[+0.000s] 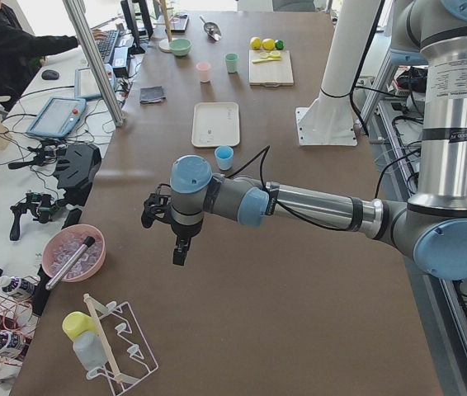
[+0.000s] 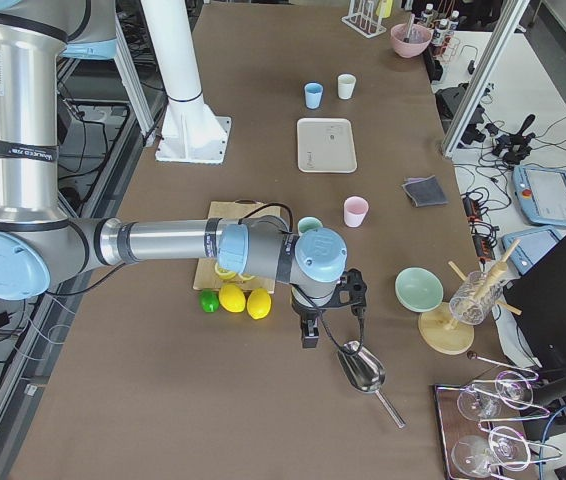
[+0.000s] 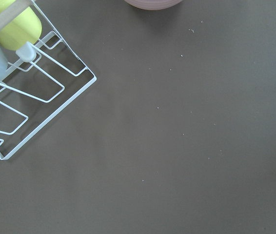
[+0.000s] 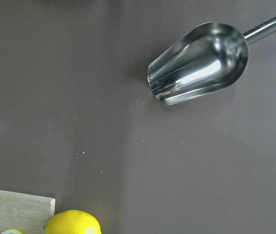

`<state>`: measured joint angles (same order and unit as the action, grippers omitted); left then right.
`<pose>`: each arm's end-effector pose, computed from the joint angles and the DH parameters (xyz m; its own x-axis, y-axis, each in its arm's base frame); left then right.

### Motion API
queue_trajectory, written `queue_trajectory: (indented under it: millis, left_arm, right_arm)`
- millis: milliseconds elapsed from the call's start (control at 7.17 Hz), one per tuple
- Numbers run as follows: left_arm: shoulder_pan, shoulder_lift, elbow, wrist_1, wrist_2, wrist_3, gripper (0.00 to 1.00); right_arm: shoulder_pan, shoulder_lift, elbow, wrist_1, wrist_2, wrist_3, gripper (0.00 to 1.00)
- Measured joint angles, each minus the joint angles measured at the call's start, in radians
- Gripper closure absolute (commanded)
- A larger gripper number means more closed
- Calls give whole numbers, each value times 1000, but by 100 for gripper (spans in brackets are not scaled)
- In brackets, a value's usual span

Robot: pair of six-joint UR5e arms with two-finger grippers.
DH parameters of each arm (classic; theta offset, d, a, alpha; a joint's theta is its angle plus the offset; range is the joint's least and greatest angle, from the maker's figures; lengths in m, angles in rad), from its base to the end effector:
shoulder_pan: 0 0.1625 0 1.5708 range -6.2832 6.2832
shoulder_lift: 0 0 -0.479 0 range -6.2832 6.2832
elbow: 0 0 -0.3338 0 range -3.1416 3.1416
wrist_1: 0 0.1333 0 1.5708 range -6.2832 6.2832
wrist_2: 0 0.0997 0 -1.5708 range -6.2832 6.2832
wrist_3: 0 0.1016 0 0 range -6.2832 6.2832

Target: Place all cups on tray

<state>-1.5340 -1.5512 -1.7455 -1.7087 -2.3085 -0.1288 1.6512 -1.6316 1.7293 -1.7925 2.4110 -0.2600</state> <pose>-0.0488 -0.4397 0.6330 0.7308 0.0966 -0.6757 0.0591 0.9772 0.2037 0.0891 -0.3877 0.6877 0.6561 -0.1138 0.7460 0.0921 0.9933 0.0705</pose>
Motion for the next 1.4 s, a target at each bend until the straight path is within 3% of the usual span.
queue_trajectory:
  millis: [1395]
  left_arm:
    - [1,13,23,-126,-9,-5,2]
  right_arm:
    - [-6,-25,-27,207,30,18,0]
